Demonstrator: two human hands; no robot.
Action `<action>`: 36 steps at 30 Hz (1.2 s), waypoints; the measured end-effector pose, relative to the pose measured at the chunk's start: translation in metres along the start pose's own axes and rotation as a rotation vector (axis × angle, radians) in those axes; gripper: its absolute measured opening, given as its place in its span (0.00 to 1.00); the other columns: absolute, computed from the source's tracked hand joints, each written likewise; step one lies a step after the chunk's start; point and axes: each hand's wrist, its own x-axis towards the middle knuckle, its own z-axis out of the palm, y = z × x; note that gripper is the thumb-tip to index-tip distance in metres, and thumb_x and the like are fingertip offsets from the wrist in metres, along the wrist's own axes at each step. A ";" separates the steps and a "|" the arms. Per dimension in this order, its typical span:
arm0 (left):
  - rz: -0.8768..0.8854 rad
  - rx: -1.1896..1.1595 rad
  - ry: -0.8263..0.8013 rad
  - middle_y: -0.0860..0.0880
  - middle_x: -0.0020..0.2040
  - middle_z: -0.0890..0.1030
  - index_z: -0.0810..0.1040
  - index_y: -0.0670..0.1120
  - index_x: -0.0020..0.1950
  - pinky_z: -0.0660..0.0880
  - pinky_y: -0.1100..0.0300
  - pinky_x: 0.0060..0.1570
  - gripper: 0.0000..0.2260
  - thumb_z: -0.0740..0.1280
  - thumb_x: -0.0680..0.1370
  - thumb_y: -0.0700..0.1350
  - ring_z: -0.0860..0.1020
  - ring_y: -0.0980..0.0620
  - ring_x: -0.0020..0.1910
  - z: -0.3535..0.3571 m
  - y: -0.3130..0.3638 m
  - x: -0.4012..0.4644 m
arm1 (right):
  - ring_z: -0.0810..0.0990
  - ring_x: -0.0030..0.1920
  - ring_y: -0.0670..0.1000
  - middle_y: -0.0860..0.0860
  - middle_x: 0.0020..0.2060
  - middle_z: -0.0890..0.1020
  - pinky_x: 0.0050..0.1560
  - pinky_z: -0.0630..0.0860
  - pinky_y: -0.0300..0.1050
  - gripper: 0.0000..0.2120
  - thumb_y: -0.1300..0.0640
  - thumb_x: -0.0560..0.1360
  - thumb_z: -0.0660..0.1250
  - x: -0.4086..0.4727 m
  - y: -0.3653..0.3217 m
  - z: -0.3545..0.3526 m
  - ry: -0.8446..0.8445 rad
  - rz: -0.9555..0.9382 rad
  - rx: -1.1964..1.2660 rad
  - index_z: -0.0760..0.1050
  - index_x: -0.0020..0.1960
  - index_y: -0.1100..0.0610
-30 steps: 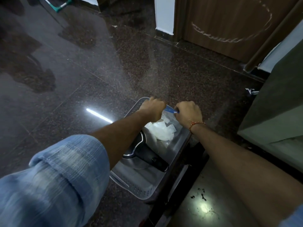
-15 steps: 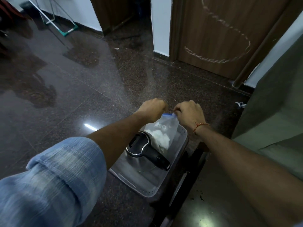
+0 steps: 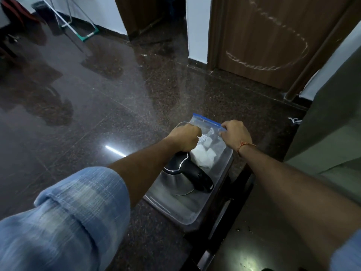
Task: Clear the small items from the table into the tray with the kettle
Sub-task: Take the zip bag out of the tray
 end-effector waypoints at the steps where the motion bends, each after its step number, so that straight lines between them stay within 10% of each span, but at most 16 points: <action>1: -0.001 -0.007 -0.004 0.45 0.68 0.73 0.75 0.49 0.67 0.72 0.50 0.60 0.16 0.60 0.79 0.44 0.74 0.43 0.65 0.002 -0.001 0.003 | 0.78 0.58 0.62 0.61 0.55 0.81 0.57 0.77 0.53 0.14 0.58 0.76 0.66 0.004 0.002 0.004 -0.001 0.000 -0.026 0.79 0.59 0.61; 12: 0.020 0.025 -0.014 0.47 0.69 0.72 0.72 0.48 0.68 0.73 0.47 0.58 0.18 0.63 0.78 0.42 0.73 0.44 0.64 0.007 -0.004 0.046 | 0.73 0.61 0.60 0.57 0.57 0.80 0.60 0.69 0.53 0.16 0.48 0.75 0.66 0.039 0.018 0.032 -0.059 0.044 -0.247 0.78 0.59 0.54; 27: 0.045 0.199 0.349 0.46 0.61 0.77 0.71 0.48 0.65 0.65 0.47 0.65 0.16 0.63 0.77 0.41 0.72 0.43 0.63 -0.031 0.019 0.051 | 0.77 0.34 0.47 0.51 0.36 0.80 0.33 0.73 0.39 0.03 0.62 0.70 0.70 0.039 -0.020 -0.064 0.042 -0.165 0.236 0.78 0.44 0.57; 36: 0.275 0.077 0.322 0.45 0.51 0.77 0.79 0.44 0.54 0.70 0.50 0.57 0.12 0.66 0.75 0.49 0.74 0.45 0.52 -0.119 0.041 0.000 | 0.82 0.49 0.53 0.52 0.47 0.85 0.53 0.79 0.53 0.11 0.63 0.70 0.69 -0.013 -0.034 -0.149 0.084 -0.224 0.100 0.82 0.50 0.52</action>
